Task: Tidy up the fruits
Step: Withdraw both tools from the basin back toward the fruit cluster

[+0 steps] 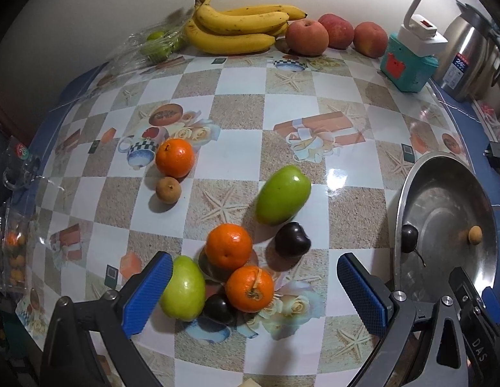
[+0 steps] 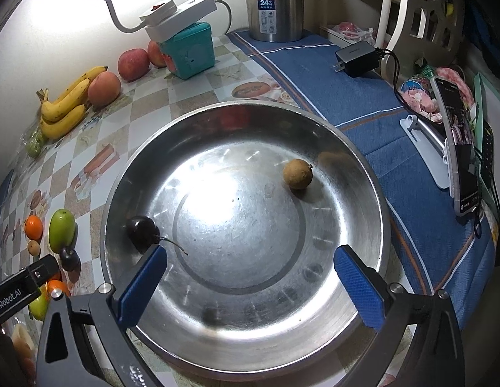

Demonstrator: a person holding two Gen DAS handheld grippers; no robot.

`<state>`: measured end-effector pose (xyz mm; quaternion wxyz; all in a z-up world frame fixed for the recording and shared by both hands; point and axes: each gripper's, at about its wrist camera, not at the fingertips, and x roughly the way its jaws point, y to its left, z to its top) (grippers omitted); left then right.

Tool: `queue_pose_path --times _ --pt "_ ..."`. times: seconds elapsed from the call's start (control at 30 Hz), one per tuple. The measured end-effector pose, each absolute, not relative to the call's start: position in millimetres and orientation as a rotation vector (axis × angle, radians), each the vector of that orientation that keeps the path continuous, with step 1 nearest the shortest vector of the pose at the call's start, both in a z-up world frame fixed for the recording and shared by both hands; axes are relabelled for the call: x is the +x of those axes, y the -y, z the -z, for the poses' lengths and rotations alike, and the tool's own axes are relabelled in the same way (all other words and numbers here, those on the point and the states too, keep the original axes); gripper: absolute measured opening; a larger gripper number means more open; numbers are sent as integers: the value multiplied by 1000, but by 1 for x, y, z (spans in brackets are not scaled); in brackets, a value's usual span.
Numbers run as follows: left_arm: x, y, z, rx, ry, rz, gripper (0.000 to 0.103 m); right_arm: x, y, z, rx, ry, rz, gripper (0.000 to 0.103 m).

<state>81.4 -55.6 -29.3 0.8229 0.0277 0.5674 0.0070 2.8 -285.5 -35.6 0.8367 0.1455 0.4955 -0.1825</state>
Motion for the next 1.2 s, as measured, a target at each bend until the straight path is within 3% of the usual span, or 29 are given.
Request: queue_pose_path --times 0.53,1.2 --pt "81 -22 10 13 -1146 -87 103 -1 269 31 331 -1057 343 103" --pt "67 -103 13 -218 -1161 -197 103 16 161 27 303 -1115 36 103"
